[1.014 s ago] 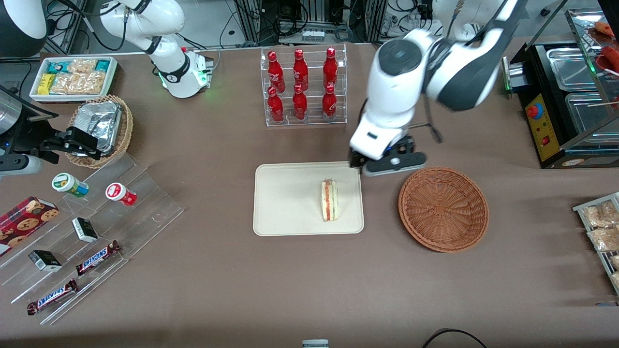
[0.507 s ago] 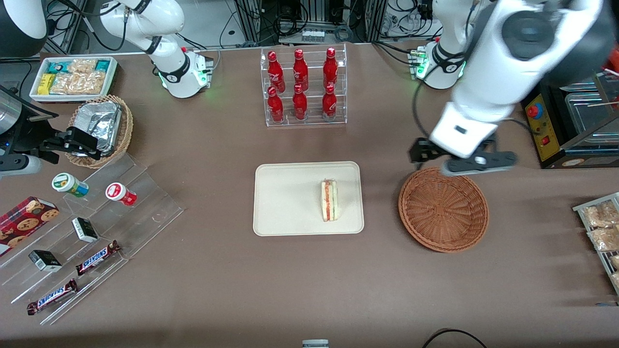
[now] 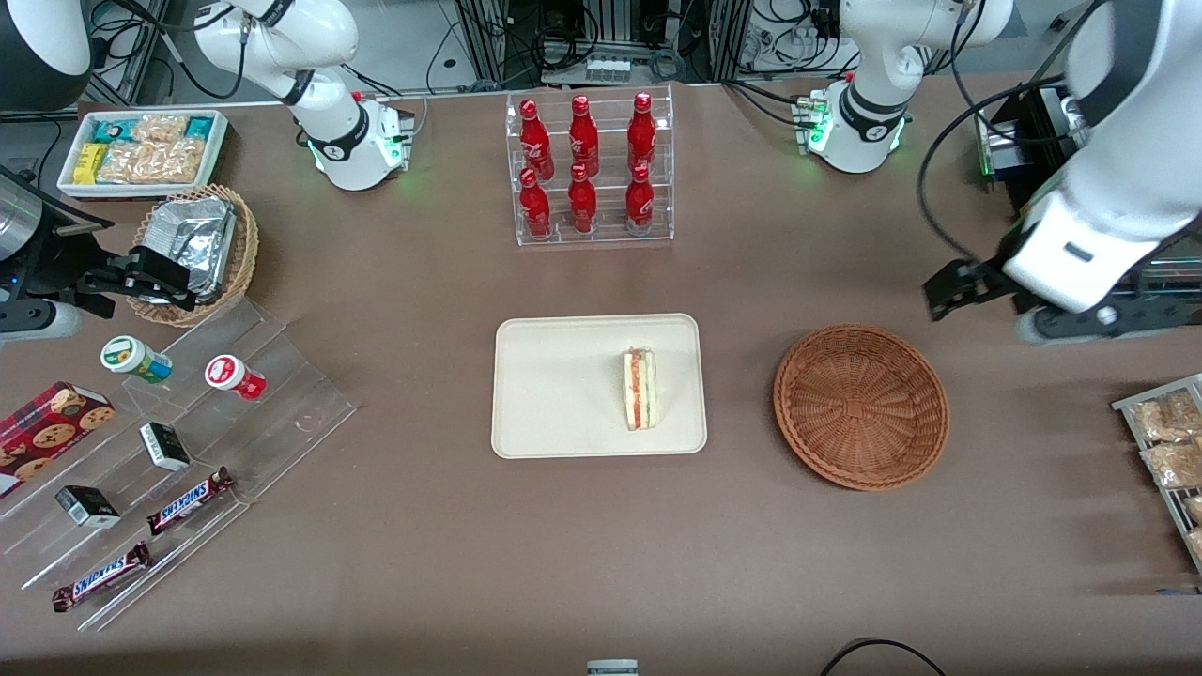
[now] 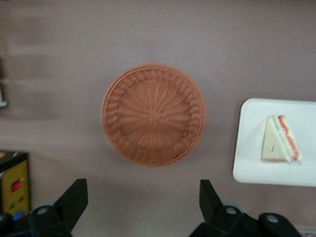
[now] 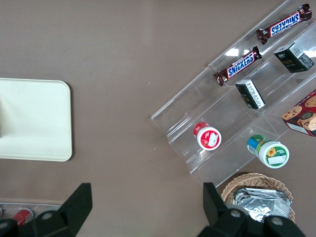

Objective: Place sandwich from basket to tray

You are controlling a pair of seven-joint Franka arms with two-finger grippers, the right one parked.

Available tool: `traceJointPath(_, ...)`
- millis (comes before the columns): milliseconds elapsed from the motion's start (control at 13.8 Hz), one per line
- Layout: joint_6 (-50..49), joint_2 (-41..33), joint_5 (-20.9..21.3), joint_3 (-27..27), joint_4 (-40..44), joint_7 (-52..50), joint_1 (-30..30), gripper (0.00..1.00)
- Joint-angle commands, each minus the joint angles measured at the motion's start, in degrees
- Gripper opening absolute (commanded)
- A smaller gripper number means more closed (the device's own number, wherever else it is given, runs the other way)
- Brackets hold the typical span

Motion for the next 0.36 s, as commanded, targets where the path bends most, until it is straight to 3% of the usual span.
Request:
traceJointPath(0, -6.0, -2.6, -0.3, 0.7, -0.4, 0.7, -0.6, 1.00)
traceJointPath(290, -7.3, -2.5, -0.2, 0.7, -2.6, 0.9, -0.4, 1.00)
